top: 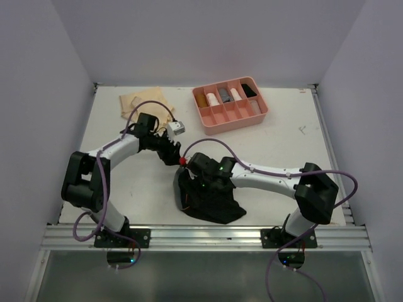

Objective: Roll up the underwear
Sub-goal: Flatten the underwear

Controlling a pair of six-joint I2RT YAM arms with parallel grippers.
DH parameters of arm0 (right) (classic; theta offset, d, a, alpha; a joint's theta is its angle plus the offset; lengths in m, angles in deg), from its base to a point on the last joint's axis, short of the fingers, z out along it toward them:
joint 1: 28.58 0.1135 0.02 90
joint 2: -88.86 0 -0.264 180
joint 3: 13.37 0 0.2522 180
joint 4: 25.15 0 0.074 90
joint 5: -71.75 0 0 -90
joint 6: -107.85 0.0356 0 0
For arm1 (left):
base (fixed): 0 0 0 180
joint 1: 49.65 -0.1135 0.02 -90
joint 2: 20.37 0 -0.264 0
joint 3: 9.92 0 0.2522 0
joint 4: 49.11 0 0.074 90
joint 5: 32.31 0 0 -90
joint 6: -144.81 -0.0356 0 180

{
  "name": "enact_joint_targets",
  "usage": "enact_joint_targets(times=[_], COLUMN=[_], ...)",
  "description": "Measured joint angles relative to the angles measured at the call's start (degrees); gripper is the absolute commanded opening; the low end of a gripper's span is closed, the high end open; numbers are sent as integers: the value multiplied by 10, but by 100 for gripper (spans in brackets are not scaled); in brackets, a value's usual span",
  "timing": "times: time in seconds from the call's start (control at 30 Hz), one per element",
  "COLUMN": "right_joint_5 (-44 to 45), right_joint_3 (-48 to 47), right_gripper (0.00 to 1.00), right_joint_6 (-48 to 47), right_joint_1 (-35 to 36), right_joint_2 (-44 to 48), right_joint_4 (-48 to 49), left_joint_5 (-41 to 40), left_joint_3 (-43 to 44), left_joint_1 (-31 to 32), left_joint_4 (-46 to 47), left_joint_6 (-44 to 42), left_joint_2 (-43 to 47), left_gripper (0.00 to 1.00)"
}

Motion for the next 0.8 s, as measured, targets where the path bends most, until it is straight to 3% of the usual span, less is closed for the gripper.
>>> enact_joint_targets(times=[0.07, 0.2, 0.23, 0.3, 0.33, 0.43, 0.6, 0.7, 0.8], right_joint_5=[14, 42, 46, 53, 54, 55, 52, 49, 40], right_joint_3=[13, 33, 35, 35, 35, 36, 36, 20, -16], right_gripper=[45, 17, 0, 0, 0, 0, 4, 29, 38], right_joint_6=[-1, -3, -6, -13, -17, -32, -63, -75, -77], right_joint_1=[2, 1, 0, -3, -6, -22, -107, -115, -50], right_joint_2=[0, 1, 2, 8, 13, 33, 68, 73, 57], right_joint_4=[1, 2, 1, 1, 1, 0, -3, -16, -22], left_joint_5=[0, -3, -2, -2, -2, -8, -42, -70, -92], left_joint_3=[-1, -3, -3, -3, -3, -2, -7, -21, -31], left_joint_1=[13, 28, 28, 28, 28, 27, 7, -14, -23], left_joint_4=[13, 39, 44, 49, 50, 49, 47, 43, 40], left_joint_6=[1, 12, 15, 24, 28, 35, 58, 76, 101], left_joint_2=[-19, -62, -73, -91, -99, -108, -95, -74, -68], left_gripper=[69, 61, 51, 35, 19, 0, 0, 0, 0])
